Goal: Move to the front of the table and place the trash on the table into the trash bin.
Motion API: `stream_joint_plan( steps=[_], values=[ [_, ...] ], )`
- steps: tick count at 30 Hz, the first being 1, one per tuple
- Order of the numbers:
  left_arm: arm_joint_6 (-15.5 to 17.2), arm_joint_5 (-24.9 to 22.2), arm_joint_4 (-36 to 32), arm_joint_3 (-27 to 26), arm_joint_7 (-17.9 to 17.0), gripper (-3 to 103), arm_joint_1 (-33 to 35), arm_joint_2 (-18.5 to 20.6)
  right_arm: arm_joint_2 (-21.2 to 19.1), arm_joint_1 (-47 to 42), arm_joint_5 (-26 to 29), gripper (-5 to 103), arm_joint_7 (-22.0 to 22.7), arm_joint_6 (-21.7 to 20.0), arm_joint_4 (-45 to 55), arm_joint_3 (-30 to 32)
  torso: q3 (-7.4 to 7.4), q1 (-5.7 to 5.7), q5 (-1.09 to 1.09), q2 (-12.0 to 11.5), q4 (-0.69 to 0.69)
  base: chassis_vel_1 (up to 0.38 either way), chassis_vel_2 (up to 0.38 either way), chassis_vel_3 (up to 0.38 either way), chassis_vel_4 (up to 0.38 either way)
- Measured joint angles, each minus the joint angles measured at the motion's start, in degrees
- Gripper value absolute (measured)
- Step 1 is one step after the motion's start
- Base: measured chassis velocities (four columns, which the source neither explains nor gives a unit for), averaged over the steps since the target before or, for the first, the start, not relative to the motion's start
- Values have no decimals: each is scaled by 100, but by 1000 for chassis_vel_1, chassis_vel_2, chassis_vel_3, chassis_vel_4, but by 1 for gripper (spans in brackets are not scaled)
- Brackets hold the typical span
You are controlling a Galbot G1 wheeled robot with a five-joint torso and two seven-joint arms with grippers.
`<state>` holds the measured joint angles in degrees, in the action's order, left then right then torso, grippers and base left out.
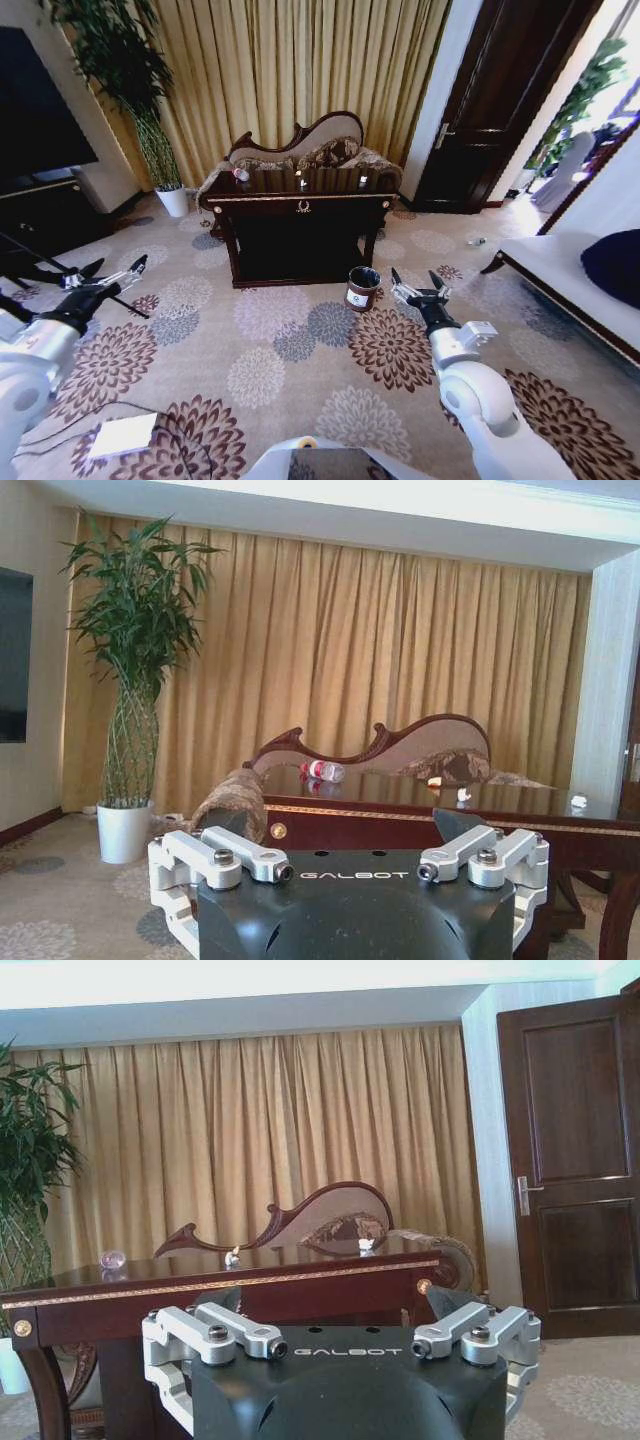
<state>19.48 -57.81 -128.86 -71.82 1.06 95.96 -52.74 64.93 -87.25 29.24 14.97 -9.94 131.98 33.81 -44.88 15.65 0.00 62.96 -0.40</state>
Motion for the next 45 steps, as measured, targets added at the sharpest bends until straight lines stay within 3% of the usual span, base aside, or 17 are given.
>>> stream_joint_plan(
  steps=[11, 28, 31, 35, 45],
  values=[
    [0, 8, -12, 3, -1, 100, 16, -18, 13, -9, -109, 100, -362, 221, -139, 37, 0, 0, 0, 0, 0, 0, 0, 0, 0],
    [-3, 16, -6, 12, 0, 100, 14, -7, 15, -9, -107, 100, -394, 270, -158, 2, -1, 1, 0, -1, -1, -137, 127, 140, -130],
    [-6, 18, -1, 14, 0, 100, 16, -3, 16, -6, -112, 100, -391, 270, -163, -6, -2, 4, 0, -3, 4, -187, 188, 188, -213],
    [-9, 18, 2, 20, 2, 100, 11, 10, 25, -10, -123, 100, -390, 270, -166, -8, 0, 0, 1, -1, -4, -163, 141, 128, -156],
    [-15, 25, 3, 31, 4, 100, 5, 11, 71, -28, -166, 100, -436, 287, -208, -13, 0, 0, 2, 0, 1, -172, 182, 168, -179]
  ],
)
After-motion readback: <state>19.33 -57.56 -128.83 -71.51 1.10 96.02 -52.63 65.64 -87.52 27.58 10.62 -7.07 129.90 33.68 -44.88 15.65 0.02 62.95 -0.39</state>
